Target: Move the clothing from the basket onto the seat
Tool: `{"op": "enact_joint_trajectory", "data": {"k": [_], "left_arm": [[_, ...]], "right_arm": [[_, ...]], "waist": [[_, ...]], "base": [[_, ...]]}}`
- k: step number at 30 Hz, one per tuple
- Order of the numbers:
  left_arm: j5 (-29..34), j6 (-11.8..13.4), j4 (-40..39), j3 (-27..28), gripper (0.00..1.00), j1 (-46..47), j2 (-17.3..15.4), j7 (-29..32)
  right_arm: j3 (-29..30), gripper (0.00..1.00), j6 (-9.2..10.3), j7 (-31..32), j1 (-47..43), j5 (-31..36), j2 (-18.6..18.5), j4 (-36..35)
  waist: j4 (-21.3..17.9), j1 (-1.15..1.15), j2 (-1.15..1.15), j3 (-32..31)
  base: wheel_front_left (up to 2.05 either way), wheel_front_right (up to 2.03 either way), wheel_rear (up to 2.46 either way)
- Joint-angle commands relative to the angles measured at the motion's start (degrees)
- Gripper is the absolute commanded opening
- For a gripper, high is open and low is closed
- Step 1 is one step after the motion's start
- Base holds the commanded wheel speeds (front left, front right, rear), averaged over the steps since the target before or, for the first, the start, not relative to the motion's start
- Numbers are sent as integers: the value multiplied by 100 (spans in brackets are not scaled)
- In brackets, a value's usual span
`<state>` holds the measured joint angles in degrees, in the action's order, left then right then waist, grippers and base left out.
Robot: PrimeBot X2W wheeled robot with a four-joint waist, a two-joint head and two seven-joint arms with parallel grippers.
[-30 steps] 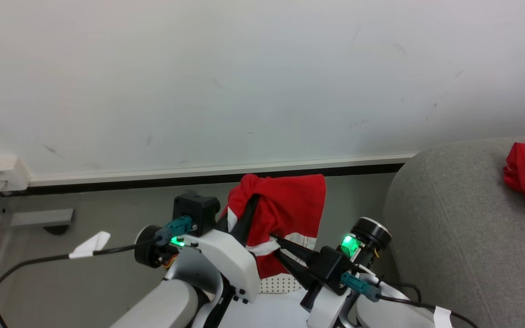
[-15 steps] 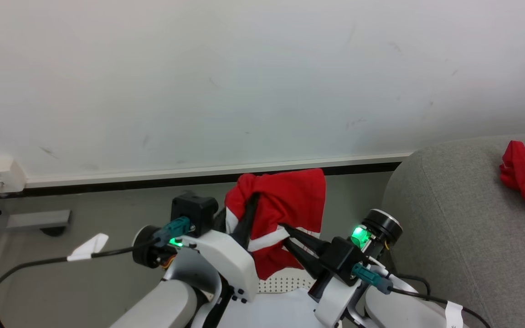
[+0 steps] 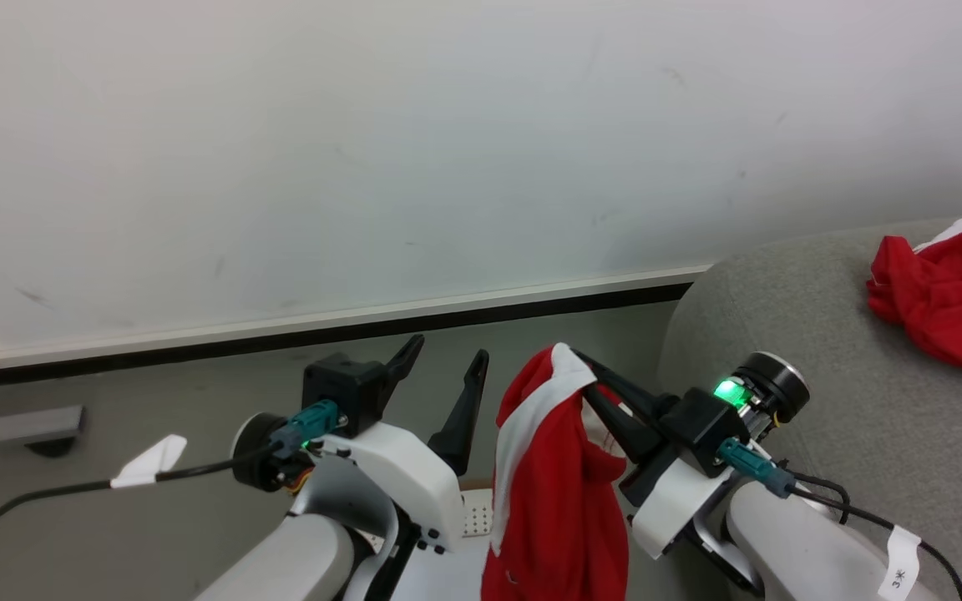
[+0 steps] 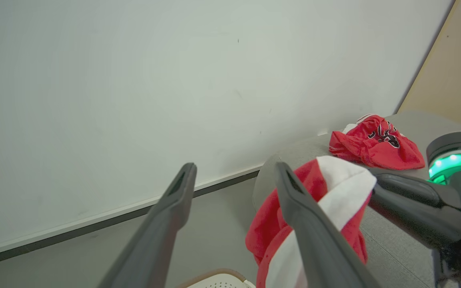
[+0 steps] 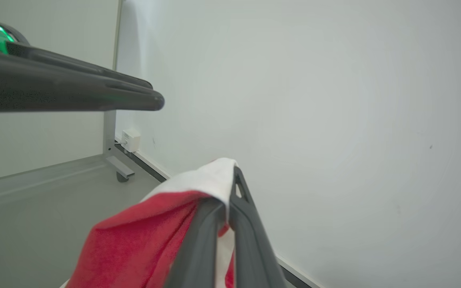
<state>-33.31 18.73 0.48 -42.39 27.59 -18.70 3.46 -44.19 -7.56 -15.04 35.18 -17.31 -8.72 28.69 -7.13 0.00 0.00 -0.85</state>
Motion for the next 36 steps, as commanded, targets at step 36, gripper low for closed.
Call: {"op": "enact_joint_trajectory", "data": {"k": [36], "left_arm": [[333,-263,144,-437,100,756,337,8]], "right_arm": [[2819,0,15,-18,447,225,-1228,-966]], "waist": [[-1969,0,0,1457]], "base": [[0,0,0]]}}
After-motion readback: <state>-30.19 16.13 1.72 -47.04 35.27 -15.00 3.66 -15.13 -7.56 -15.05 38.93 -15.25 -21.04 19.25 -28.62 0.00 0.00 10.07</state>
